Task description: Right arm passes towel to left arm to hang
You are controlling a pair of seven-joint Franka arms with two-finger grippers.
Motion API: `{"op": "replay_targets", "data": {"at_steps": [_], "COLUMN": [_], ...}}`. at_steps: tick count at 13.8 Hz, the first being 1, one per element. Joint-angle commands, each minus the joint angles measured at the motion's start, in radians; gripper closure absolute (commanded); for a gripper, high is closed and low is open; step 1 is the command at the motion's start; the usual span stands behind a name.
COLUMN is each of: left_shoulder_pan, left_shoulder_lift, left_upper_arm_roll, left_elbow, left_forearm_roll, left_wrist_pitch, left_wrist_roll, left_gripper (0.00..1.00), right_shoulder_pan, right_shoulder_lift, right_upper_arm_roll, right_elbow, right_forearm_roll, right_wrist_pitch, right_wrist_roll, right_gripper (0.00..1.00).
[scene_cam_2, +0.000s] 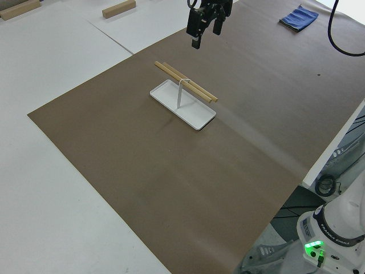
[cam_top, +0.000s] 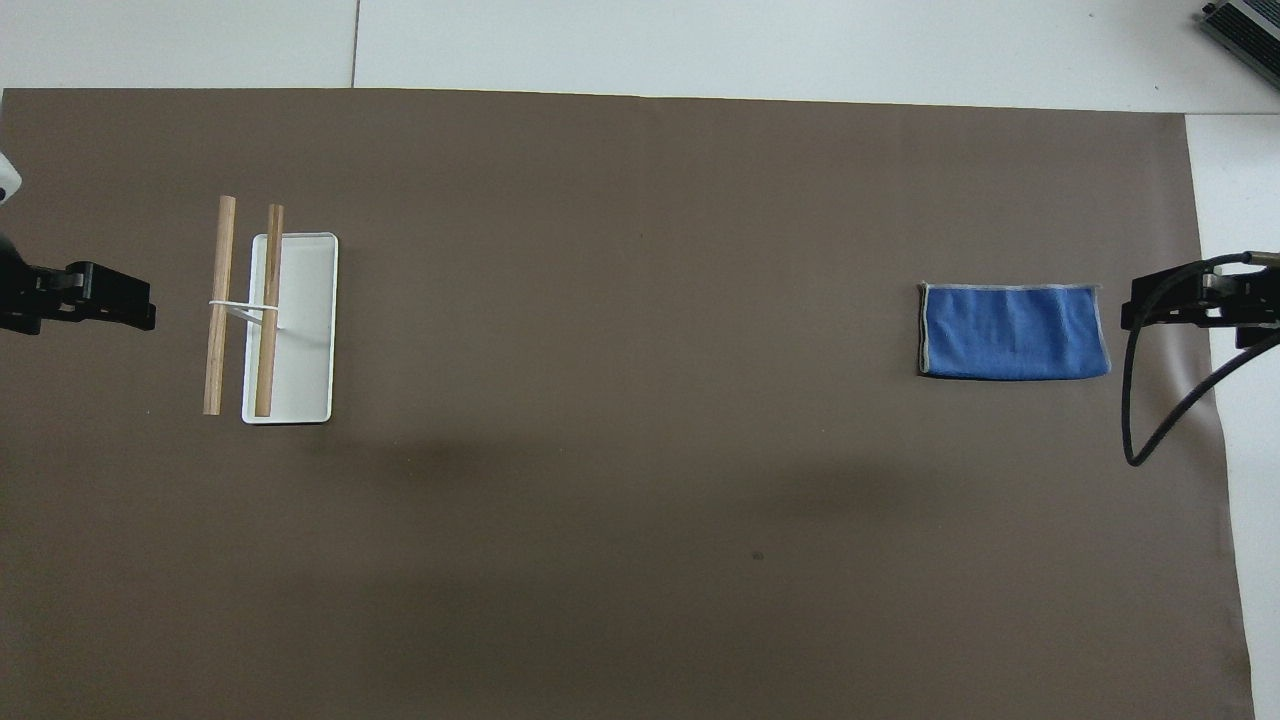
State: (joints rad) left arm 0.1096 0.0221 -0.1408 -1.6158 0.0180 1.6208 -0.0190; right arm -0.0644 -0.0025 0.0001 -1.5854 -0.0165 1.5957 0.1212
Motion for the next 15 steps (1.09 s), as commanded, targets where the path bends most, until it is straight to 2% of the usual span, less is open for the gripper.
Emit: {"op": "replay_targets", "data": {"at_steps": [1,12,15], "left_shoulder_pan": [0.009,0.009,0.010], "left_shoulder_lift": [-0.028,-0.028,-0.028], "left_upper_arm_roll": [-0.005,-0.005,-0.005], "left_elbow": [-0.032,-0.032,-0.032], "left_forearm_roll": [0.007,0.007,0.007], "left_wrist_pitch": [0.019,0.019,0.019], "left_wrist_roll": [0.004,0.005,0.005], "left_gripper": [0.00,0.00,0.00], "right_shoulder_pan": [-0.012,-0.022,-0.035], "right_shoulder_lift": [-0.014,-0.030,-0.048], "right_upper_arm_roll": [0.003,-0.006,-0.006], "right_elbow": [0.005,-0.030,-0.120], "right_forearm_roll": [-0.008,0.007,0.007], "right_wrist_pitch": [-0.025,-0.013,0.098], "right_wrist_roll": [-0.018,-0.020,-0.026], "right_gripper": [0.00,0.00,0.00]}}
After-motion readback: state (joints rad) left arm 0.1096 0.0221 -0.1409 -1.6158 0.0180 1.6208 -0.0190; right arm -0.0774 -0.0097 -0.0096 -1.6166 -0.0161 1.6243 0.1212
